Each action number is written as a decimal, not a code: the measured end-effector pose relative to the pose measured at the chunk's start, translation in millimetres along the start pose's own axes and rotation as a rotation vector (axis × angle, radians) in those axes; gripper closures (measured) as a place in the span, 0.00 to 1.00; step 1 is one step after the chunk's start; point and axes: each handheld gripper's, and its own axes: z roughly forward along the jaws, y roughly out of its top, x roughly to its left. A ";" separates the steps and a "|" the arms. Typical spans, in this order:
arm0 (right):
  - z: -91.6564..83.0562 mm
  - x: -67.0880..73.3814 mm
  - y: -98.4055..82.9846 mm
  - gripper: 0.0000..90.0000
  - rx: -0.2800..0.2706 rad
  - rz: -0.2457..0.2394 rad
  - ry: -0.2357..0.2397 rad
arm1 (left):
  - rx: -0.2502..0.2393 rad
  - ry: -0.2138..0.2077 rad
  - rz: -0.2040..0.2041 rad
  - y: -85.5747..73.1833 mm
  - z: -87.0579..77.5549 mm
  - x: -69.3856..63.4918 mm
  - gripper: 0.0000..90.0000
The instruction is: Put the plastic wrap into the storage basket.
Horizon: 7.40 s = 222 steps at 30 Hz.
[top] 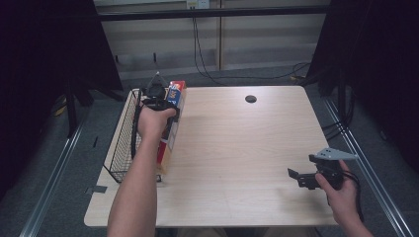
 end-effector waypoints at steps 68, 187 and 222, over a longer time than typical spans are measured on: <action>2.8 4.4 0.8 0.02 0.010 -0.020 0.012 | 0.032 0.065 -0.125 -22.1 25.1 78.8 0.48; 4.2 5.3 0.0 0.02 0.019 -0.032 0.013 | 0.016 0.035 -0.120 -17.2 35.5 73.6 0.14; 3.2 8.5 3.3 0.02 0.010 -0.037 0.024 | -0.044 -0.071 -0.053 -11.1 0.5 40.3 0.14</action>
